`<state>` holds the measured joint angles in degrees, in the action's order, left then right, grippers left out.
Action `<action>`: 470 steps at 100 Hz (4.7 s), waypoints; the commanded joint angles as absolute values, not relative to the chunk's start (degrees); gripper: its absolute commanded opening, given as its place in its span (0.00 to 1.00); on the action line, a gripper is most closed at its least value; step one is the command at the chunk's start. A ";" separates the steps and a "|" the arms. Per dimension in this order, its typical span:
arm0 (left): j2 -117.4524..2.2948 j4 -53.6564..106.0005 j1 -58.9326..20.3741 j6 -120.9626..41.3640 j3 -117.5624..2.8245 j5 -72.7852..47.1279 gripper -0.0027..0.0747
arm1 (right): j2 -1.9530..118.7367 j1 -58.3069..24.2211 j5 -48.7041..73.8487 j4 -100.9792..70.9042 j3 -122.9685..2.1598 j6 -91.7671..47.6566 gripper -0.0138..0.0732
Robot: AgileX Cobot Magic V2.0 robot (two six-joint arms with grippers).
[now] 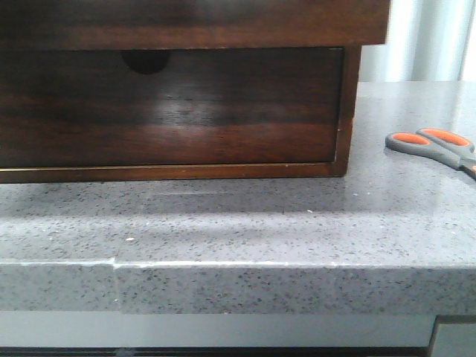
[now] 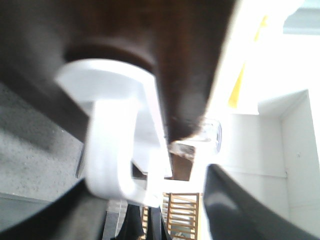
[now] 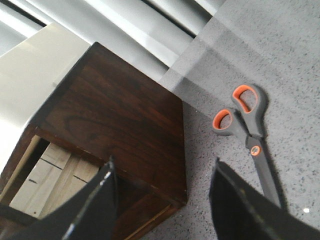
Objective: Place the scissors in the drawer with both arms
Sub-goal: 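Pull the drawer open toward the robot with the left gripper, then lower the right gripper onto the grey-orange scissors and grasp them, then lift the scissors with the right gripper and carry them over the drawer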
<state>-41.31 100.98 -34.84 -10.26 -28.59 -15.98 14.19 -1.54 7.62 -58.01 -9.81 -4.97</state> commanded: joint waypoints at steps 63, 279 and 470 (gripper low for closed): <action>-38.62 100.33 -35.38 -10.35 -31.05 -20.66 0.69 | 15.07 -1.64 6.19 -57.68 -11.87 -5.84 0.58; -26.65 32.73 -35.07 -26.45 -46.09 -37.30 0.01 | 75.71 -1.64 57.11 -2.77 -66.75 0.00 0.58; -26.65 30.28 -35.07 -26.45 -46.71 -34.59 0.01 | 76.44 -1.64 47.95 1.67 -68.28 4.74 0.08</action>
<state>-25.77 29.03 -34.89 -26.95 -44.76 -38.48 83.35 -1.63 49.82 0.95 -65.60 4.92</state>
